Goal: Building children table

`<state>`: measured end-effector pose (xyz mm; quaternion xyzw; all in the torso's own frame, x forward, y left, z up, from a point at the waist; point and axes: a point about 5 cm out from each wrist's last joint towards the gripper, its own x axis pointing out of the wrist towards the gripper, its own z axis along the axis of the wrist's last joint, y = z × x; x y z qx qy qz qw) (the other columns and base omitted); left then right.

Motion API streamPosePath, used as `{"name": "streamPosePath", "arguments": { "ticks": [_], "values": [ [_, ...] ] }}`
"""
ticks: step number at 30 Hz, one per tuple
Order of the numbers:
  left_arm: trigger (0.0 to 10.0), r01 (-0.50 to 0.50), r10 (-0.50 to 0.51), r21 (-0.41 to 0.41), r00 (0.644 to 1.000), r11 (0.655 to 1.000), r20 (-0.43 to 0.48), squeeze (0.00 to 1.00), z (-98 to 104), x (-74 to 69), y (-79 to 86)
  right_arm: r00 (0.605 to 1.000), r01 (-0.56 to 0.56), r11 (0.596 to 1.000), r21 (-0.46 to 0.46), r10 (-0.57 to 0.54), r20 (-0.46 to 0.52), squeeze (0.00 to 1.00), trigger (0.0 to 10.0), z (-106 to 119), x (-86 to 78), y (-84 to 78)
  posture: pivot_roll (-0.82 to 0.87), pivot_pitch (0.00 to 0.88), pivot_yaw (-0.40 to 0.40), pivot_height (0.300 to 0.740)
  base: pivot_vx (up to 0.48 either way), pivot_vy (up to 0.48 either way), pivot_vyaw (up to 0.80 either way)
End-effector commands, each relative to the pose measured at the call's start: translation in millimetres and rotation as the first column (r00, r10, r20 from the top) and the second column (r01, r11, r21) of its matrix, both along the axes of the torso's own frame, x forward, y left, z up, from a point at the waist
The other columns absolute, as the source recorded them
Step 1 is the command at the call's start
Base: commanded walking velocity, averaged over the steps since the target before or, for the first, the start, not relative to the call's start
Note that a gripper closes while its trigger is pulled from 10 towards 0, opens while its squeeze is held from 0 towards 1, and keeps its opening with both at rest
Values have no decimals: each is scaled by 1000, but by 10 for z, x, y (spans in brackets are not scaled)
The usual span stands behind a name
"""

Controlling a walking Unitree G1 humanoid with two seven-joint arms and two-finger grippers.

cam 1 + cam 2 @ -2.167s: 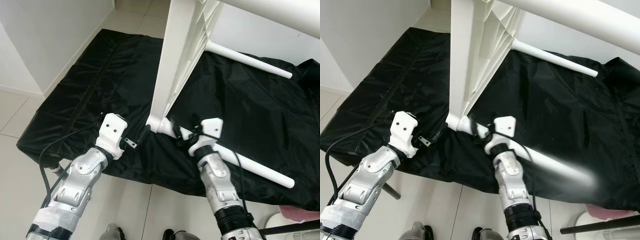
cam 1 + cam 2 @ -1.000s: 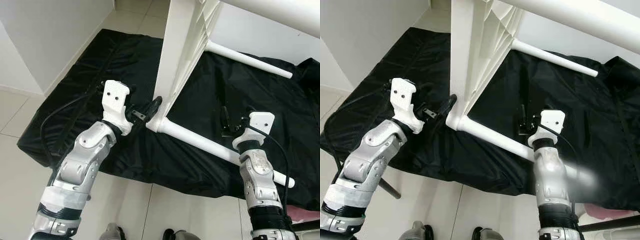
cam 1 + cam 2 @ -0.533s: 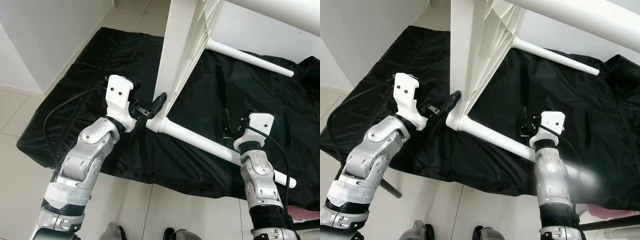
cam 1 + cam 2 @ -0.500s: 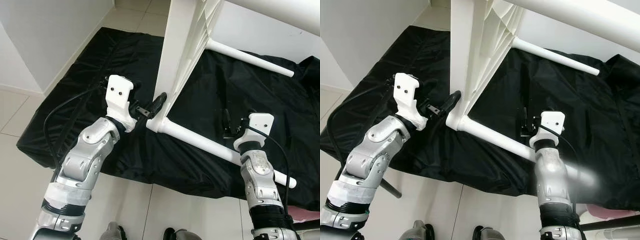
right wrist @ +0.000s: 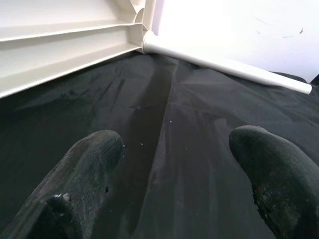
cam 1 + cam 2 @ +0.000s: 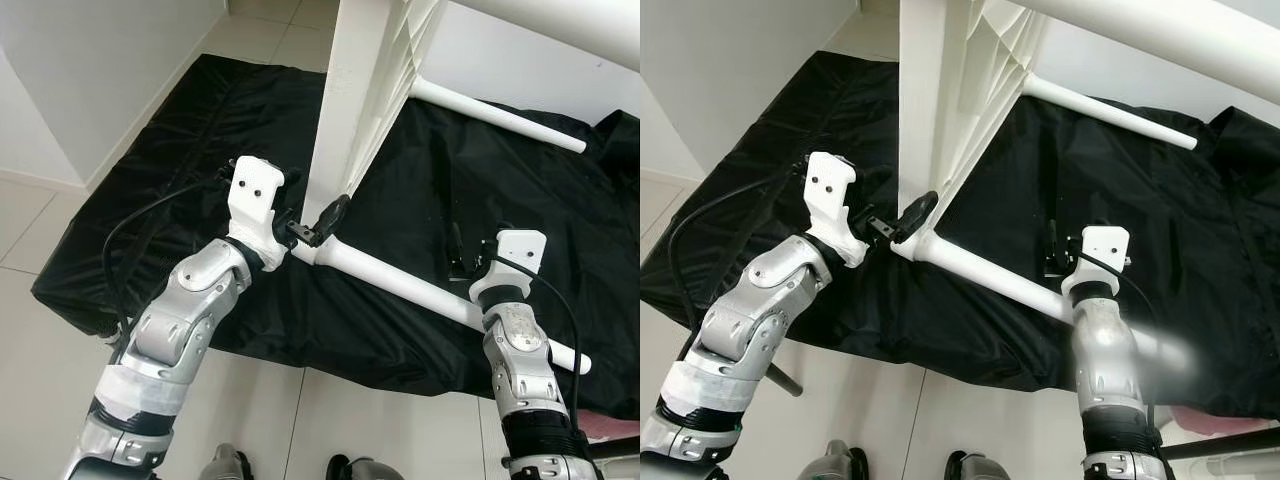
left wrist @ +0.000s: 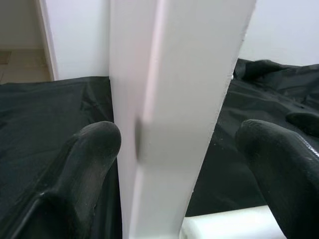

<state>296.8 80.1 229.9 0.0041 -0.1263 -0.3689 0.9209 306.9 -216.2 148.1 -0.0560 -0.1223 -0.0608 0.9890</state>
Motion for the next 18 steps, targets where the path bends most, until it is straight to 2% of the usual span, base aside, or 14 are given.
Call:
{"name": "streamPosePath", "arguments": {
  "ticks": [1, 7, 13, 18],
  "values": [
    [10000, 114, -114, 39, 994, 993, 2, 0, -25, -45, -88, 1000, 24, 1000, -9, -24, -19, 0, 10000, -55, -26, -71, 61, 105, -70, 740, 0, 0, 0],
    [10000, 76, -75, 9, 997, 997, -13, 0, 23, 27, -135, 999, 23, 1000, -8, -23, -22, 0, 10000, -68, -15, -47, 53, 94, -66, 740, 0, 0, 0],
    [10000, 2, -8, -57, 994, 998, -114, 0, 25, 141, -253, 1000, 24, 1000, -7, -24, -21, 0, 10000, -68, 5, -24, 50, 82, -67, 740, 0, 0, 0],
    [10000, -29, 20, -64, 991, 998, -133, 0, 8, 165, -389, 1000, 22, 1000, -13, -22, -21, 0, 10000, -68, 22, -12, 48, 72, -69, 740, 0, 0, 0]
  ]
}}
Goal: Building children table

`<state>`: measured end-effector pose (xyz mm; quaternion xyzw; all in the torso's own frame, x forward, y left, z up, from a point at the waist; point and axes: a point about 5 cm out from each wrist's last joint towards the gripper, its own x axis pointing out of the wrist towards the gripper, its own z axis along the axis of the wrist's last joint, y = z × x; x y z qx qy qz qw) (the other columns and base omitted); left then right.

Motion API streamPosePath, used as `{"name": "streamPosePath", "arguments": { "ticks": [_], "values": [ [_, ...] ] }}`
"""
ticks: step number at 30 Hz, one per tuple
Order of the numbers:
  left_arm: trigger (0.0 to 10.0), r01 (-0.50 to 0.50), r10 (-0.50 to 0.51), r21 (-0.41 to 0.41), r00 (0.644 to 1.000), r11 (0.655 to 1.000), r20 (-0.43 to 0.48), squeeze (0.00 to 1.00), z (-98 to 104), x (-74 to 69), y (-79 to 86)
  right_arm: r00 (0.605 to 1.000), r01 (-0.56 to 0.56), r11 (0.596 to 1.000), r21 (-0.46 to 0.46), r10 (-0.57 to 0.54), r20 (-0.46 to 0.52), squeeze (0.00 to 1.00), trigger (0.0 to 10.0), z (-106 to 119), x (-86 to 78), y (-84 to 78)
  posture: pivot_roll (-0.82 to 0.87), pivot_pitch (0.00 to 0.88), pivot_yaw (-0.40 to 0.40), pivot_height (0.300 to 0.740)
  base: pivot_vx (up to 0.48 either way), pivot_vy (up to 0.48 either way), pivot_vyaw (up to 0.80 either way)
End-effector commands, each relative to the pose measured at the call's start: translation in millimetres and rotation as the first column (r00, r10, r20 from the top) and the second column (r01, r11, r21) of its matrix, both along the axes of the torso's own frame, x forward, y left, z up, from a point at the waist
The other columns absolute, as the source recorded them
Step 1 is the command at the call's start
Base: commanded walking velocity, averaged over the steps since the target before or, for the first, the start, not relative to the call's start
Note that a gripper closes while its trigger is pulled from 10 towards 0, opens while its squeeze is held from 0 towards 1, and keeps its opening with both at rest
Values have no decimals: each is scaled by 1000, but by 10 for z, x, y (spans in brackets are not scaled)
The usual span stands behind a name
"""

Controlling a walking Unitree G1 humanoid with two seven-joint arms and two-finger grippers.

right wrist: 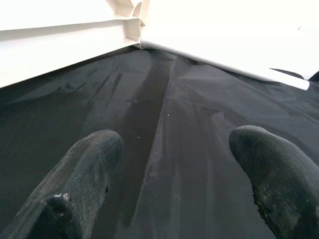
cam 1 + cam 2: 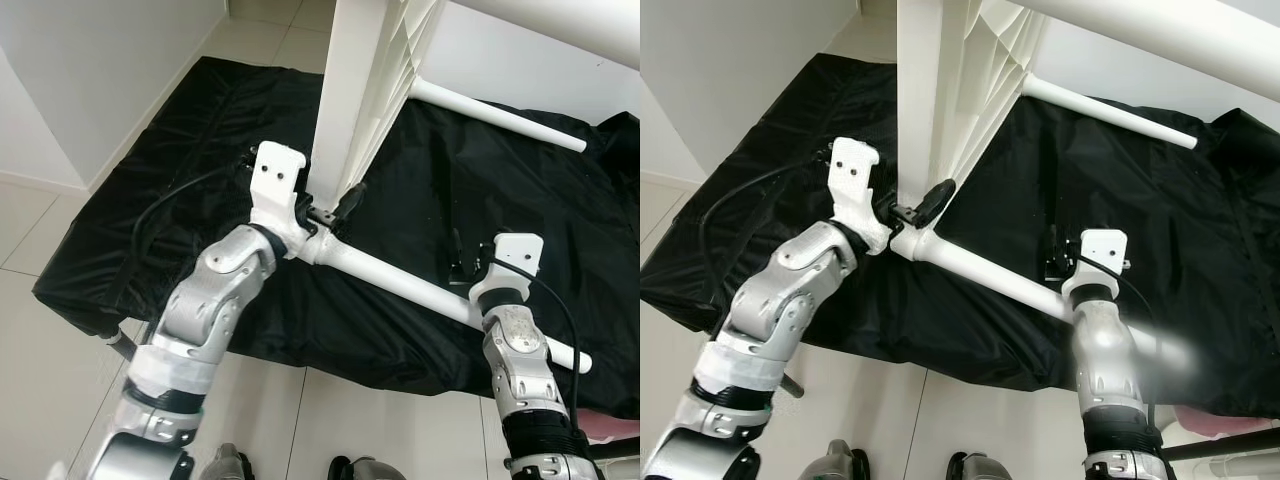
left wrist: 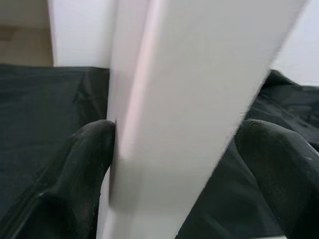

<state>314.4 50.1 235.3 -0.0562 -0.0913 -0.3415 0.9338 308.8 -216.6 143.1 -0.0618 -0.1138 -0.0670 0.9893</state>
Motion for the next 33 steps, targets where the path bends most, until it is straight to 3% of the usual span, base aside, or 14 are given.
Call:
{"name": "streamPosePath", "arguments": {
  "ticks": [1, 13, 23, 33],
  "values": [
    [10000, 18, -17, 24, 1000, 1000, -24, 0, -48, -7, -102, 1000, 6, 1000, -6, -7, -4, 0, 10000, -16, 6, -7, 47, 70, -69, 740, 0, 0, 0],
    [10000, -50, 50, 11, 999, 999, -5, 0, 13, 118, -136, 1000, 2, 1000, -14, -2, -6, 0, 10000, -24, 23, 9, 48, 58, -74, 740, 0, 0, 0],
    [10000, -120, 120, -1, 992, 993, -41, 0, 46, 241, -139, 1000, 26, 999, -20, -26, -9, 0, 10000, -36, 34, -34, 54, 47, -68, 740, 0, 0, 0],
    [10000, -193, 193, -24, 981, 981, -5, 0, 215, 414, -90, 999, 33, 999, -16, -33, -8, 0, 10000, -36, 55, -29, 55, 48, -67, 740, 0, 0, 0]
  ]
}}
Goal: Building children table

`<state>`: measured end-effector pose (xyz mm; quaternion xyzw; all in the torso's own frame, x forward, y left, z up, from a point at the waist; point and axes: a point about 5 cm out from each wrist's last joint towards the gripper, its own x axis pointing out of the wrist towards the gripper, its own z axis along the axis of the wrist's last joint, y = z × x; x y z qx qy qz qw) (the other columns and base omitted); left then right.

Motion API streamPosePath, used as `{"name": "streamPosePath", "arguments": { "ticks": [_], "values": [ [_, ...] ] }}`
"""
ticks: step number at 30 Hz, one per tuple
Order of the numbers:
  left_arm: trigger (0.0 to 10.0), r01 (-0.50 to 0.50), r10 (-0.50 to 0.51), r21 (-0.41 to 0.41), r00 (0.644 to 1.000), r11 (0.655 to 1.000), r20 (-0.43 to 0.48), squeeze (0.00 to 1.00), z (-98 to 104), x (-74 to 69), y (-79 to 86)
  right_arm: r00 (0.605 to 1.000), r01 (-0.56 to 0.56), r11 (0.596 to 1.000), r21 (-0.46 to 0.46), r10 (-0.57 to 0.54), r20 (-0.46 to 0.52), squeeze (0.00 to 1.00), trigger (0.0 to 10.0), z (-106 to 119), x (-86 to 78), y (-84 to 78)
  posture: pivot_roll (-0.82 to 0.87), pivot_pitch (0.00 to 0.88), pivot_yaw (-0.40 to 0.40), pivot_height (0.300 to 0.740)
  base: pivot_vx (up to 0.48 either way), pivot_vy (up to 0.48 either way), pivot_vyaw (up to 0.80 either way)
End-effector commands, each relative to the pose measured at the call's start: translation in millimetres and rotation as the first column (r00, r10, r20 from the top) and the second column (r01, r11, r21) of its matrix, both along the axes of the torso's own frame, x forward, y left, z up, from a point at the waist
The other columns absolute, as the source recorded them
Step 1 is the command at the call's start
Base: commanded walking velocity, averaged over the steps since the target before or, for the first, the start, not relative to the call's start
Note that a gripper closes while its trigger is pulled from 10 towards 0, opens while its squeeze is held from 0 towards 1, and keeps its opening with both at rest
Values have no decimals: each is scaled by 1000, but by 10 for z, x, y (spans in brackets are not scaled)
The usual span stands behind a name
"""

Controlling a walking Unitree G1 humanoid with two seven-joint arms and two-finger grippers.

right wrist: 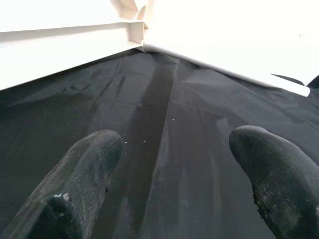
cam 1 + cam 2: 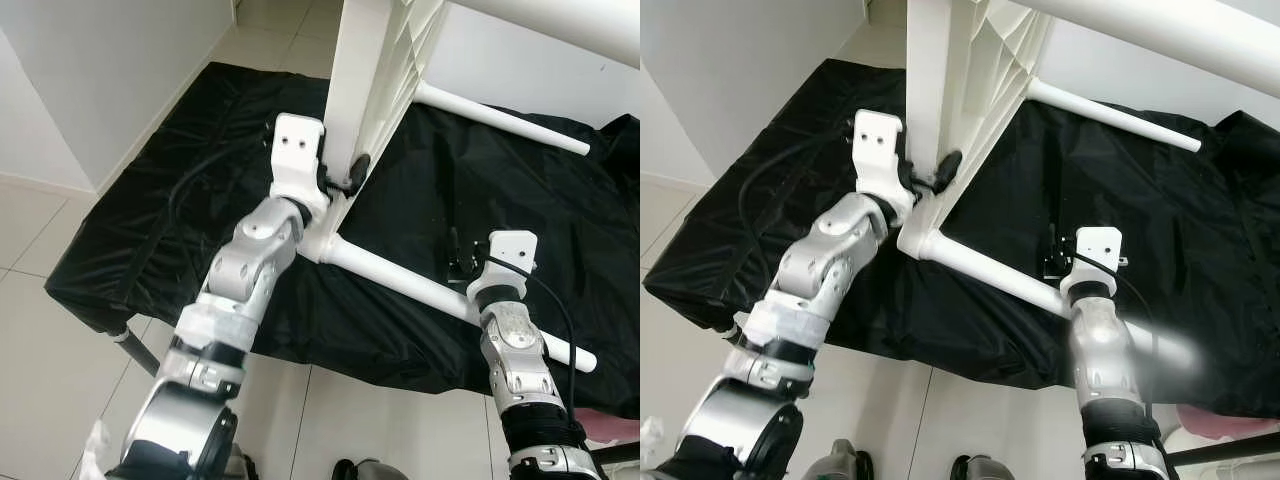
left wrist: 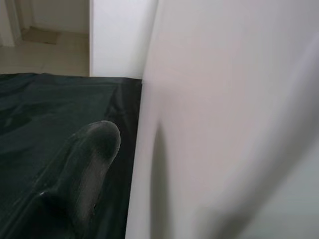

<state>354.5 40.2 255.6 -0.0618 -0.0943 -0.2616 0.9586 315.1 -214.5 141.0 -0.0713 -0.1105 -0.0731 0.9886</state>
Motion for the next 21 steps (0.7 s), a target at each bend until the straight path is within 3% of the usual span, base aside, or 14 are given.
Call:
{"name": "streamPosePath", "arguments": {
  "ticks": [1, 15, 16, 17, 18, 21],
  "values": [
    [10000, -35, 35, -2, 999, 999, 12, 0, 36, 32, 16, 1000, 20, 1000, 2, -20, -1, 0, 10000, -17, -7, -50, 56, 50, -68, 740, 0, 0, 0],
    [10000, 0, 0, -9, 1000, 1000, 23, 0, 92, 72, -38, 1000, 28, 1000, 4, -28, -3, 0, 10000, -25, 1, -48, 53, 65, -68, 740, 0, 0, 0],
    [5412, -4, 4, 11, 999, 1000, 33, 0, 96, 79, -43, 1000, 31, 1000, 4, -31, -4, 0, 10000, -27, 0, -54, 53, 65, -67, 740, 0, 0, 0],
    [5412, -4, 4, 11, 999, 1000, 33, 0, 96, 79, -43, 1000, 31, 1000, 4, -31, -4, 0, 10000, -27, 0, -54, 53, 65, -67, 740, 0, 0, 0],
    [549, -11, 10, 25, 999, 1000, 41, 0, 97, 87, -42, 999, 33, 999, 5, -33, -5, 0, 10000, -29, -2, -60, 52, 66, -66, 740, 0, 0, 0],
    [0, -19, 17, 34, 999, 999, 47, 0, 99, 97, -39, 999, 36, 999, 4, -36, -5, 0, 10000, -30, -4, -65, 50, 69, -65, 740, 0, 0, 0]
  ]
}}
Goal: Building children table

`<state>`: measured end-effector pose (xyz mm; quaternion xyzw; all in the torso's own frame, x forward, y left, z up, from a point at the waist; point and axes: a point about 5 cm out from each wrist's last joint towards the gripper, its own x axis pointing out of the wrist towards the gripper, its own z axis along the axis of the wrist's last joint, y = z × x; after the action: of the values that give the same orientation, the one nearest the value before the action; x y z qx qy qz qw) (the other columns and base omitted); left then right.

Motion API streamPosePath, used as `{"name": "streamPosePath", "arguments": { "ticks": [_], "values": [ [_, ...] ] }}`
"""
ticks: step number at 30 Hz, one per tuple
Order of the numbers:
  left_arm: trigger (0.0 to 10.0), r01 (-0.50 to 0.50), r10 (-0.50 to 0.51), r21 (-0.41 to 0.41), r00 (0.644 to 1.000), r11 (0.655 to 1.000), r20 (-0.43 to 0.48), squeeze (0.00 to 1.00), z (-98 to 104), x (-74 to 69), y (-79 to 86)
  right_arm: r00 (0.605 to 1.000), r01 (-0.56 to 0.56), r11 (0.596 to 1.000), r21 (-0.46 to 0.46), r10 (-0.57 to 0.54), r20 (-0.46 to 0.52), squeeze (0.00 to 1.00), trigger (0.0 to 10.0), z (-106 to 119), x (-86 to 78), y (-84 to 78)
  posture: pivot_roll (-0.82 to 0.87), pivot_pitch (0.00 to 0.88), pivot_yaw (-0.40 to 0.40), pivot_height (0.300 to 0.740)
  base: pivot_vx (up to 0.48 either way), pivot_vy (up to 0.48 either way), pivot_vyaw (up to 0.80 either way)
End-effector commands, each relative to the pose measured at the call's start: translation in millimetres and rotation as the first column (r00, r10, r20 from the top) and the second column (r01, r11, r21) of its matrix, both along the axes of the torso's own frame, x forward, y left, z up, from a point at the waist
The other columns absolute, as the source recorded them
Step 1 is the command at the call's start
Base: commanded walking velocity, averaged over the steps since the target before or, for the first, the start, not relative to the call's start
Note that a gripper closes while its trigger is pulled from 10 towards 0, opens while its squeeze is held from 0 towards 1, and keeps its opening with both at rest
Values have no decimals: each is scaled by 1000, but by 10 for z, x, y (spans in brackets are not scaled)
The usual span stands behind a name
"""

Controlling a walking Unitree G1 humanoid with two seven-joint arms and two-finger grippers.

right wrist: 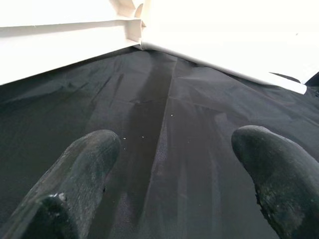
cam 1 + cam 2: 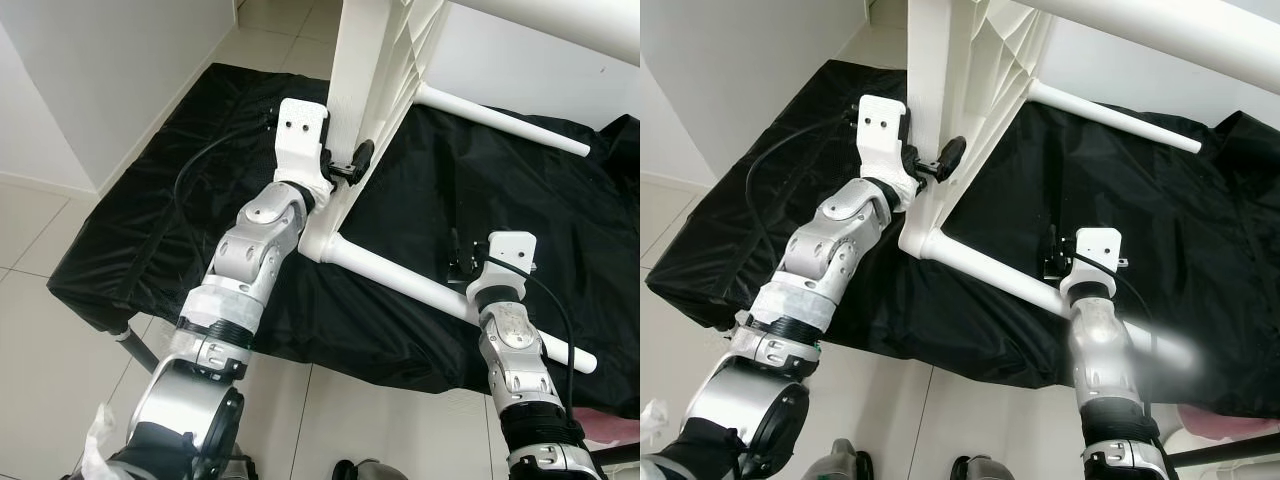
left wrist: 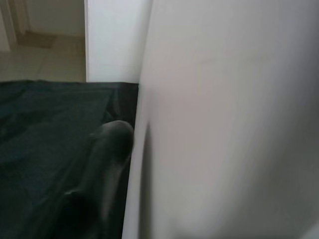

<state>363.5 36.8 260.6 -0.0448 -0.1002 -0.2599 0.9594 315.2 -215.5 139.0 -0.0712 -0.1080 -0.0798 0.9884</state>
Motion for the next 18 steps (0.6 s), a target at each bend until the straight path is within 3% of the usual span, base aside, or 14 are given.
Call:
{"name": "streamPosePath", "arguments": {
  "ticks": [1, 7, 18],
  "values": [
    [0, -16, 16, 11, 999, 1000, 33, 0, 52, 13, 2, 1000, 26, 1000, 4, -26, -1, 0, 10000, -12, -7, -63, 50, 71, -65, 740, 0, 0, 0],
    [0, -35, 34, 16, 998, 999, 50, 0, 59, 9, 61, 999, 35, 999, 6, -35, -4, 0, 10000, -21, -11, -77, 56, 83, -68, 740, 0, 0, 0],
    [0, -114, 111, 26, 991, 993, 80, 0, 23, -80, 339, 999, 30, 1000, 7, -30, -13, 0, 10000, -36, 4, -64, 72, 107, -82, 740, 0, 0, 0]
  ]
}}
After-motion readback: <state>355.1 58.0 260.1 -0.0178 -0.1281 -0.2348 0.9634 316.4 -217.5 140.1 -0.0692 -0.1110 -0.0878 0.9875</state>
